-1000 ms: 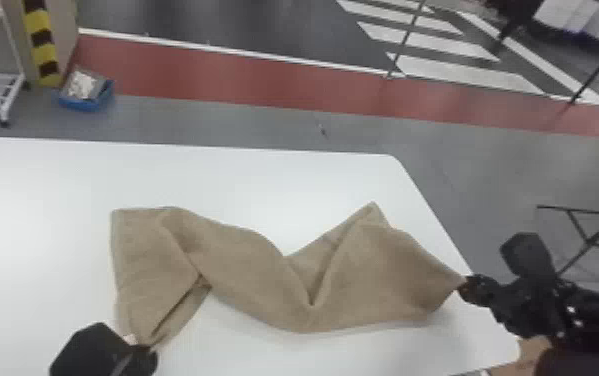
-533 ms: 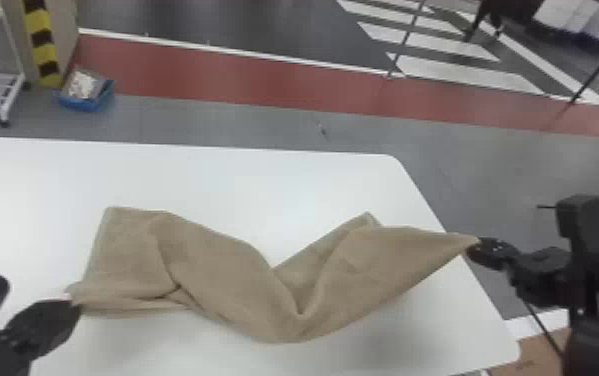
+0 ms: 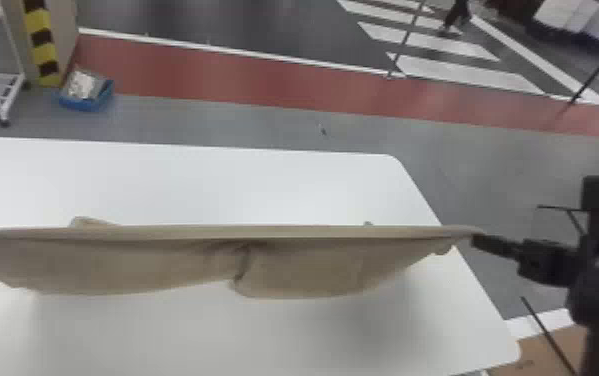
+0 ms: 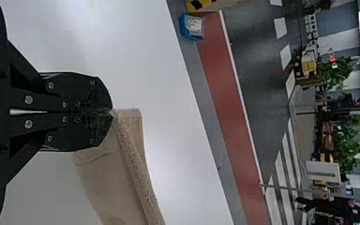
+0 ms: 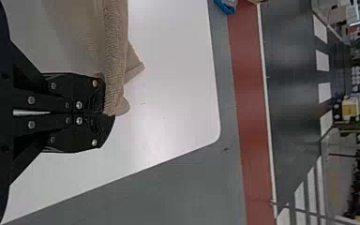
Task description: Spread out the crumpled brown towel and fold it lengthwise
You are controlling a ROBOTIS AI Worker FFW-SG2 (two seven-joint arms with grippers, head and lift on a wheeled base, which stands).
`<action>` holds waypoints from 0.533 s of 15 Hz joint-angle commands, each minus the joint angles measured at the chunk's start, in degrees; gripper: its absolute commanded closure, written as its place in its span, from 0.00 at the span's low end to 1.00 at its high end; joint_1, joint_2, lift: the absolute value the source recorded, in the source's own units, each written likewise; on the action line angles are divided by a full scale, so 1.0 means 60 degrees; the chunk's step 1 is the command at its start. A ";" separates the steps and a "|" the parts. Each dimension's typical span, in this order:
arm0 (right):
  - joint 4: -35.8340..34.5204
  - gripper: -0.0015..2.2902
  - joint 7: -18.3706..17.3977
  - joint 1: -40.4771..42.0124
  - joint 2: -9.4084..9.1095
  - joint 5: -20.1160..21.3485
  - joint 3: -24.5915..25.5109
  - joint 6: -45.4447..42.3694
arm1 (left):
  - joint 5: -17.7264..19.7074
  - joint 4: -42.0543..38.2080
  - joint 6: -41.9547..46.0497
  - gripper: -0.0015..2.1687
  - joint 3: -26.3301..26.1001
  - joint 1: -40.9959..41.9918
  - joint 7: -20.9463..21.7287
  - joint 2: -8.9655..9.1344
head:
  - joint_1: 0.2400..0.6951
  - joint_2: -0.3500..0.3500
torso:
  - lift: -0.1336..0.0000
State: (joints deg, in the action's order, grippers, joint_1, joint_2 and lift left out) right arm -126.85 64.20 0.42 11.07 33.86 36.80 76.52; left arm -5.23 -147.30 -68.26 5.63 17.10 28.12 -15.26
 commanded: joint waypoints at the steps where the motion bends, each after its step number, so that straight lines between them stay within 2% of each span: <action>1: 0.0574 0.51 0.0009 -0.0069 0.0251 0.0348 -0.0157 0.1097 | 0.0198 0.0175 -0.0043 0.67 0.0409 -0.0095 0.0060 0.0141 | 1.00 0.00 | 0.07; 3: 0.1014 0.51 0.0272 0.0077 0.0426 0.0919 -0.0567 0.1215 | 0.0227 0.0336 -0.0043 0.67 0.0468 -0.0051 0.0221 0.0171 | 1.00 0.00 | 0.07; 6: 0.1585 0.51 0.0609 0.0238 0.0456 0.1988 -0.1490 0.1185 | 0.0213 0.0542 0.0015 0.67 0.0292 0.0168 0.0353 0.0302 | 1.00 0.00 | 0.07; 7: 0.1761 0.50 0.0961 0.0282 0.0456 0.2325 -0.1710 0.1127 | 0.0198 0.0571 0.0074 0.67 0.0234 0.0286 0.0397 0.0332 | 1.00 0.00 | 0.07; 8: 0.1790 0.42 0.0975 0.0399 0.0456 0.2604 -0.1988 0.1010 | 0.0169 0.0585 0.0103 0.67 0.0146 0.0344 0.0397 0.0361 | 1.00 0.00 | 0.07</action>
State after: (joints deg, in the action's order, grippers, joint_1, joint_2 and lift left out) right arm -116.99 69.79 2.05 13.80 46.79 27.25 83.38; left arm -4.05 -144.00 -68.00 7.20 18.43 30.46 -13.33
